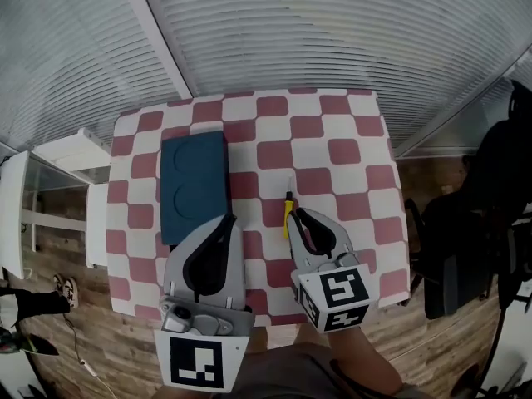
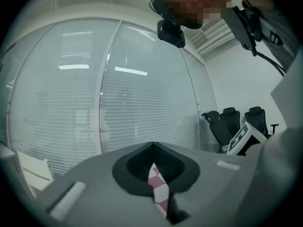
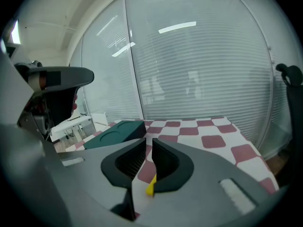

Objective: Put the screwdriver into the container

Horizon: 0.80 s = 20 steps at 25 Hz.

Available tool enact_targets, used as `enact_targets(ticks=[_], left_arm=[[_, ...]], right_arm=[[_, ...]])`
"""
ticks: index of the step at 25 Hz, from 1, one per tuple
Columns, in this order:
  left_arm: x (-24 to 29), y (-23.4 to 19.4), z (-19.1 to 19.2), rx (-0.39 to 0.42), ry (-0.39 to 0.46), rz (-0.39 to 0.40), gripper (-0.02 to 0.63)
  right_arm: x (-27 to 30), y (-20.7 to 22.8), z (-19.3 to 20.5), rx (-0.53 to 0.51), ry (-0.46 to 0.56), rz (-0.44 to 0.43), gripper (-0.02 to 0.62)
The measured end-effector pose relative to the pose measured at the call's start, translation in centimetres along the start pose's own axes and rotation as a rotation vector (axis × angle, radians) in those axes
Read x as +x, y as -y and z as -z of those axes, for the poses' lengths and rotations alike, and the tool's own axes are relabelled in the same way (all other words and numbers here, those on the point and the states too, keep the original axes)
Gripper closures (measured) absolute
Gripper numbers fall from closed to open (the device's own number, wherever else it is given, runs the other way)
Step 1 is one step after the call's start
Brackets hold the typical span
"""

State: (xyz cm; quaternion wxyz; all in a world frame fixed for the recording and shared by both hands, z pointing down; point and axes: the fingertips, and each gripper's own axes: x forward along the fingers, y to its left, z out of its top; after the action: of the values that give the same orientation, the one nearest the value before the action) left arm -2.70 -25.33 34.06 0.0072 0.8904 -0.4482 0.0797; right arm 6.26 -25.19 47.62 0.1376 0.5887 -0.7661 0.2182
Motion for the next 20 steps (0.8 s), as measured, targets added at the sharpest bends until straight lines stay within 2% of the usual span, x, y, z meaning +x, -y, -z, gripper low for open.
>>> enact_targets(ticks=[8,14,20], left_arm=[[2.1,-1.5,2.7,-0.017,-0.033,0.048,0.604],[3.3,-2.6,4.8,-0.038,-0.057,0.06,0.604],[3.3,-3.3,5.8,-0.047,-0.044,0.067,0.604]], right_arm=[[2.8,1.1,6.0,0.064,-0.122,0.074,0.439],[3.8,1.2,8.7,0.085,-0.183,0.109,0.433],[4.3,1.4,9.3,0.05,-0.227,0.153,0.441]])
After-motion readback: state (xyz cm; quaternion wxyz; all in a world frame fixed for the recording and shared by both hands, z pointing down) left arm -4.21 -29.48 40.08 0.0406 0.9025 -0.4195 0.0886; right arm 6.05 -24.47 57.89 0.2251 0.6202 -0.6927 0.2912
